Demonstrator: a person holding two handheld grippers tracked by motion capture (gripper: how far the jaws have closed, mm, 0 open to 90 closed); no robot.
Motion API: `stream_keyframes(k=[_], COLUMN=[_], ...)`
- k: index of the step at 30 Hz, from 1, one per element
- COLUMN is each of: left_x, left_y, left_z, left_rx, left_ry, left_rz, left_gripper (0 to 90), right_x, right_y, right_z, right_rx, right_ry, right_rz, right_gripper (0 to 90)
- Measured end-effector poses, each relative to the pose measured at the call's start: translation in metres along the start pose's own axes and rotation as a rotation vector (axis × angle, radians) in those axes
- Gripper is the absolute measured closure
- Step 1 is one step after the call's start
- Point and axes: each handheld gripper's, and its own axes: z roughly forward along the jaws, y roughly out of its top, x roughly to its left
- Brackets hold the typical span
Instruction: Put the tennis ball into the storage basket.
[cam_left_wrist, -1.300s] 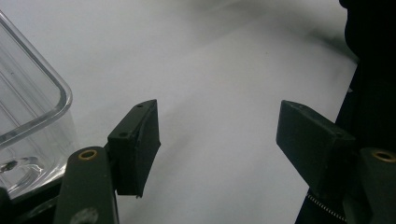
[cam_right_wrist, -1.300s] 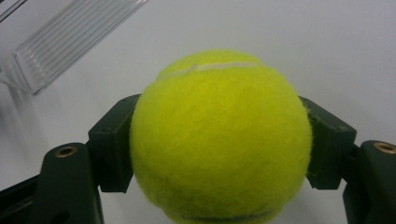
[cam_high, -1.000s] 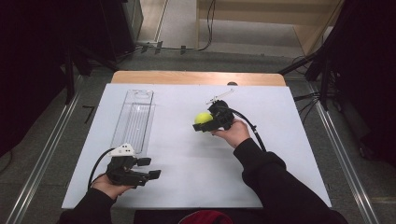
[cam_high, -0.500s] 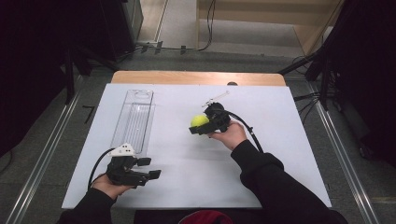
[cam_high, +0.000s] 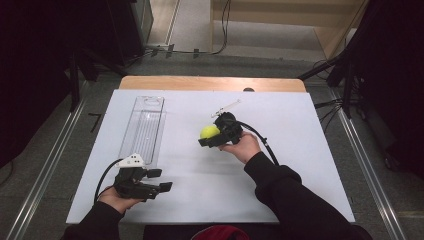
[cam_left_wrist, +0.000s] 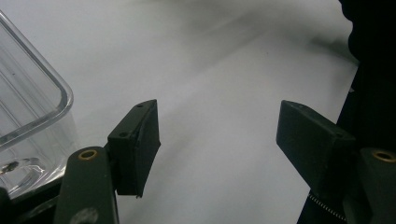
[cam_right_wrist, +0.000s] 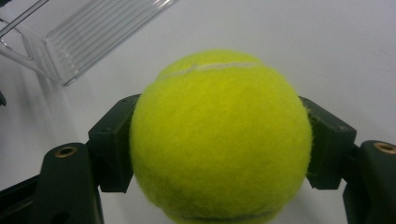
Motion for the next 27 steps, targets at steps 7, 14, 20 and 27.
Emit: stream_keyframes(k=[7, 14, 20, 27], left_x=[0.0, 0.0, 0.001, 0.001], left_y=[0.0, 0.0, -0.001, -0.001], left_z=[-0.001, 0.0, 0.0, 0.0], left_rx=[-0.004, 0.0, -0.003, -0.002], left_ry=[0.0, 0.001, -0.002, -0.003], left_rz=[-0.002, -0.002, -0.005, -0.004], left_gripper=[30.9, 30.9, 30.9, 30.9], right_x=[0.006, 0.012, 0.018, 0.024], right_y=[0.0, 0.003, 0.009, 0.015], right_z=[0.006, 0.009, 0.014, 0.02], right_rx=[0.014, 0.006, 0.008, 0.007], right_ry=[0.006, 0.011, 0.018, 0.028], right_rz=[-0.013, -0.026, -0.039, -0.043], right_gripper=[23.8, 23.8, 23.8, 23.8])
